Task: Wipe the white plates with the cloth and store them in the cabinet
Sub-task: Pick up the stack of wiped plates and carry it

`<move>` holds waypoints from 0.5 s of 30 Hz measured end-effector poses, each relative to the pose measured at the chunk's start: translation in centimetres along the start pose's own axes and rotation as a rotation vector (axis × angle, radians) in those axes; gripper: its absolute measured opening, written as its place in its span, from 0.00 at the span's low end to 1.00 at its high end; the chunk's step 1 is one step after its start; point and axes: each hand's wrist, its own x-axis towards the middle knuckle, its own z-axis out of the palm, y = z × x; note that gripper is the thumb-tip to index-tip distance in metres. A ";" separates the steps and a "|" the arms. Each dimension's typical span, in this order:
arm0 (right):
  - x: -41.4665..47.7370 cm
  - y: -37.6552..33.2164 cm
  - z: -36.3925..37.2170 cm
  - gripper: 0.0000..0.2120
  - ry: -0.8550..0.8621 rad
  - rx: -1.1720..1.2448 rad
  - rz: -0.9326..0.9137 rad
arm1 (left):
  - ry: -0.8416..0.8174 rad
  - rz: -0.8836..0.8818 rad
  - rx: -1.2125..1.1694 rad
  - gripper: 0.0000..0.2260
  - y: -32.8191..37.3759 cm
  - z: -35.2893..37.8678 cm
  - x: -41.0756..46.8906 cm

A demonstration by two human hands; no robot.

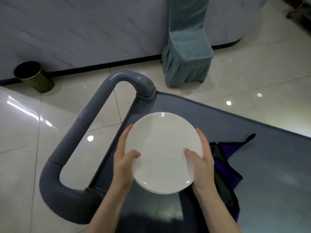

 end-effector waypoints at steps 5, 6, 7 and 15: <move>-0.4 -0.9 0.5 0.31 -0.032 0.042 -0.017 | 0.012 -0.012 -0.010 0.34 0.7 -0.1 -0.1; -0.5 -1.2 0.6 0.31 -0.035 0.039 -0.025 | 0.016 -0.007 -0.011 0.34 1.0 -0.2 -0.2; -0.6 -1.5 0.7 0.32 -0.041 0.035 -0.034 | 0.016 0.002 -0.010 0.34 1.4 -0.2 -0.2; -1.9 -4.9 0.8 0.33 -0.064 0.061 -0.113 | -0.008 0.087 0.001 0.36 4.6 0.0 -0.8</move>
